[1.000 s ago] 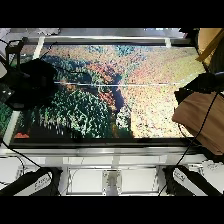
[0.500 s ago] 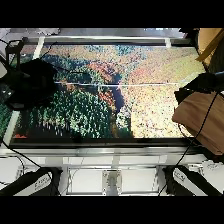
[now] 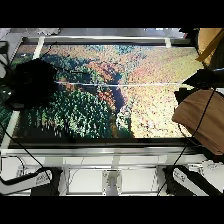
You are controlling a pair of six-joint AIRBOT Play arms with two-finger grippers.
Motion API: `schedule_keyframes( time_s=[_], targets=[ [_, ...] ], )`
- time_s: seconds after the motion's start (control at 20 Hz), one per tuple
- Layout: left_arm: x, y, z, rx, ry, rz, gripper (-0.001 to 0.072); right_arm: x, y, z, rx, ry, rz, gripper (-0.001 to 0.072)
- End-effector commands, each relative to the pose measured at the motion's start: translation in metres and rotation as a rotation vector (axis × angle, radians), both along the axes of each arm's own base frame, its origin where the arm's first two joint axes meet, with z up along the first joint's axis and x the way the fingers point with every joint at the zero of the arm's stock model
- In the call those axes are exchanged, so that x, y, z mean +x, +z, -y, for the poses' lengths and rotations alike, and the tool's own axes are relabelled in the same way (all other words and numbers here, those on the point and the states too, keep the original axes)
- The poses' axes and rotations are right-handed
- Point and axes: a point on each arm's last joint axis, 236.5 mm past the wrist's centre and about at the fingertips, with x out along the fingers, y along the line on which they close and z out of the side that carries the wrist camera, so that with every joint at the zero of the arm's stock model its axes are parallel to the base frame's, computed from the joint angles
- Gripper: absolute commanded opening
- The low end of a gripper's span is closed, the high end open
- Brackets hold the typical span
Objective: Fold the clothes and pants, and hang the long-sleeved shirts on hangers.
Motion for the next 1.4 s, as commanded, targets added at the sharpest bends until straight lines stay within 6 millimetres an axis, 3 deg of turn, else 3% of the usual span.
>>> schedule_keyframes(
  time_s=[0.0, 0.1, 0.25, 0.55, 0.7, 0.85, 0.9, 0.95, 1.0, 1.1, 1.2, 1.3, 1.35],
  targets=[
    [-0.014, -0.045, -0.062, -0.219, 0.292, 0.041, 0.0547, 0.008, -0.012, 0.002, 0.015, -0.025, -0.005, 0.0013],
    [-0.007, -0.062, -0.071, -0.434, 0.397, 0.128, 0.0663, 0.009, -0.019, 0.002, 0.022, -0.033, -0.017, 0.0014],
    [0.019, -0.068, -0.074, -0.652, 0.475, 0.27, 0.0666, 0.01, -0.022, 0.003, 0.028, -0.042, -0.027, 0.0013],
    [0.067, -0.082, -0.08, -0.711, 0.515, 0.434, 0.0665, 0.01, -0.022, 0.003, 0.028, -0.043, -0.027, 0.0014],
    [0.078, -0.102, -0.074, -0.712, 0.515, 0.425, 0.0664, 0.011, -0.022, 0.003, 0.027, -0.047, -0.021, 0.0014],
    [0.091, -0.108, -0.078, -0.692, 0.521, 0.471, 0.0647, 0.018, -0.018, 0.005, 0.027, -0.064, 0.007, 0.0013],
    [0.094, -0.106, -0.08, -0.681, 0.52, 0.491, 0.0562, 0.021, -0.017, 0.007, 0.027, -0.072, 0.02, 0.0013],
    [0.097, -0.104, -0.08, -0.673, 0.517, 0.506, 0.0332, 0.024, -0.015, 0.008, 0.027, -0.08, 0.035, 0.0013],
    [0.098, -0.102, -0.079, -0.669, 0.512, 0.511, 0.0013, 0.028, -0.013, 0.009, 0.027, -0.088, 0.049, 0.0013],
    [0.097, -0.098, -0.076, -0.675, 0.503, 0.503, 0.0015, 0.032, -0.012, 0.011, 0.022, -0.1, 0.066, 0.0013],
    [0.093, -0.076, -0.069, -0.666, 0.46, 0.505, 0.0015, 0.029, -0.018, 0.02, -0.019, -0.11, 0.049, 0.0014],
    [0.087, -0.027, -0.056, -0.618, 0.357, 0.537, 0.0015, 0.021, -0.031, 0.04, -0.112, -0.136, -0.001, 0.0013],
    [0.083, 0.008, -0.044, -0.587, 0.293, 0.57, 0.0015, 0.016, -0.038, 0.053, -0.168, -0.152, -0.028, 0.0013]
  ],
)
